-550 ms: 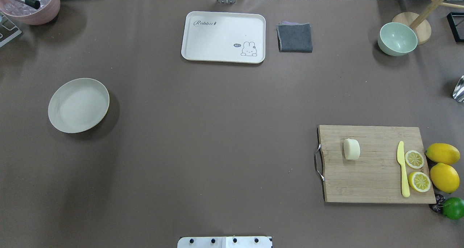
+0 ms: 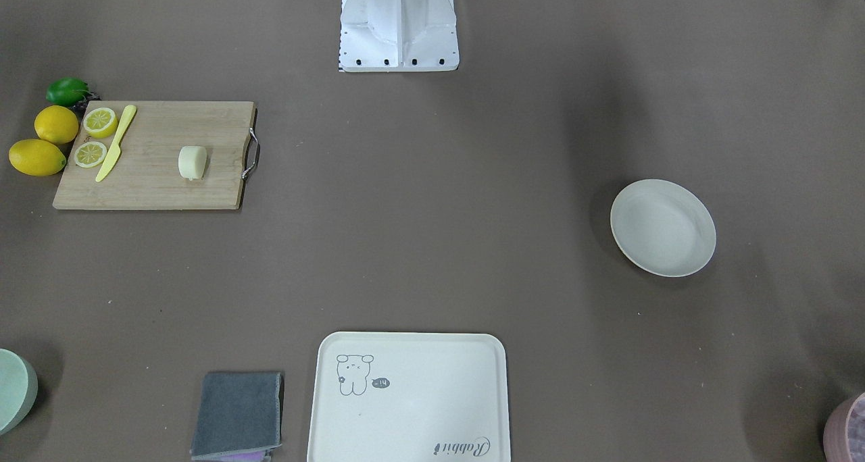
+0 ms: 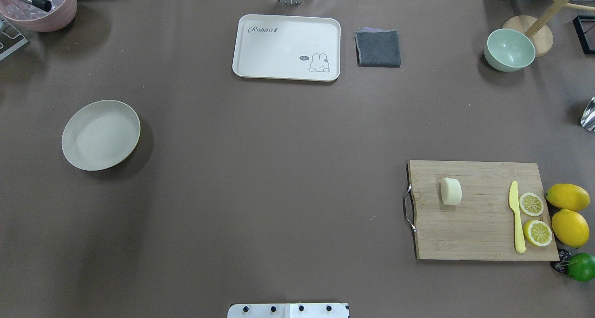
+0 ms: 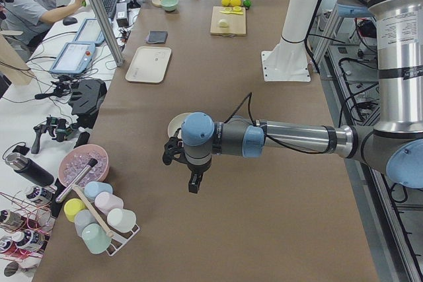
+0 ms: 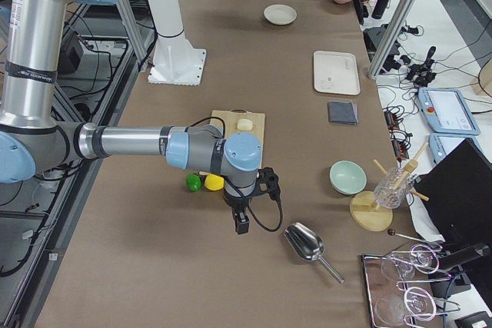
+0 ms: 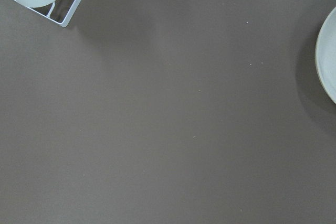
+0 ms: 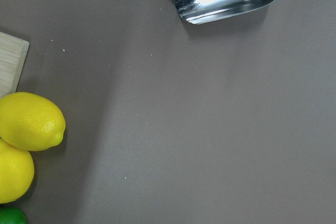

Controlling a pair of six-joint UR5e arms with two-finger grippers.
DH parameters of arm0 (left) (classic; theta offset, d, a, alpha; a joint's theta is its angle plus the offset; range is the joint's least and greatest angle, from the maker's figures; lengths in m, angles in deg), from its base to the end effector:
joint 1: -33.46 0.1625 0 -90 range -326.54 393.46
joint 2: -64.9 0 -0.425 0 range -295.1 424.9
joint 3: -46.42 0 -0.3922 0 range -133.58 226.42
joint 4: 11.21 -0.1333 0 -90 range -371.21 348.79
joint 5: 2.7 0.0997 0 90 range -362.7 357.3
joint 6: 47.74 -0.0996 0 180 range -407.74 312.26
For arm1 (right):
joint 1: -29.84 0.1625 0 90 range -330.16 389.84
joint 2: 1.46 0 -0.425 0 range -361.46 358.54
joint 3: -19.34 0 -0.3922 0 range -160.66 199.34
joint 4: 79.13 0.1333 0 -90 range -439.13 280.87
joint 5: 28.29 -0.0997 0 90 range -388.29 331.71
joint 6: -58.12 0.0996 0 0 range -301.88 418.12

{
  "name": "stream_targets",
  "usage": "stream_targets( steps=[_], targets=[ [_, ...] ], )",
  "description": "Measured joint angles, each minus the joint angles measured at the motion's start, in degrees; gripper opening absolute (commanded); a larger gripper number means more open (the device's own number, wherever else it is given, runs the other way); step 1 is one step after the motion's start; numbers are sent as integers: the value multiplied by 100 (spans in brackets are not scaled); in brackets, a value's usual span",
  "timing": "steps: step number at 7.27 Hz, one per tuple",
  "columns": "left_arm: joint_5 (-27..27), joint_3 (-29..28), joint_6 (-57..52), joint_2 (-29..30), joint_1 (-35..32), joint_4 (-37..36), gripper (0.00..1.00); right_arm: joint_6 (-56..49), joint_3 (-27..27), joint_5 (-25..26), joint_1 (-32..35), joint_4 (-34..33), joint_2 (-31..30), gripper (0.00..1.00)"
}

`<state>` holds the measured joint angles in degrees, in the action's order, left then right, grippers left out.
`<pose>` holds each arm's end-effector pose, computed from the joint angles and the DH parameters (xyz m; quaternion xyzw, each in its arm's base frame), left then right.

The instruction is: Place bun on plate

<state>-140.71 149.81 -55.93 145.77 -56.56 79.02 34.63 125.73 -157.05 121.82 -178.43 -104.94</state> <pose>-0.0594 -0.4283 0.6116 0.0648 0.4029 0.0809 0.9094 0.0841 -0.3804 0.6442 0.0218 -0.3348 -0.1576 0.9288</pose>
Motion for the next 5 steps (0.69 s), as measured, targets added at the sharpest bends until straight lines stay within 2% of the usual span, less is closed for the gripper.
stream_targets(
  steps=[5],
  targets=[
    [-1,273,5,77,-52,0,98,-6,-5,-7,-13,9,-3,100]
  ],
)
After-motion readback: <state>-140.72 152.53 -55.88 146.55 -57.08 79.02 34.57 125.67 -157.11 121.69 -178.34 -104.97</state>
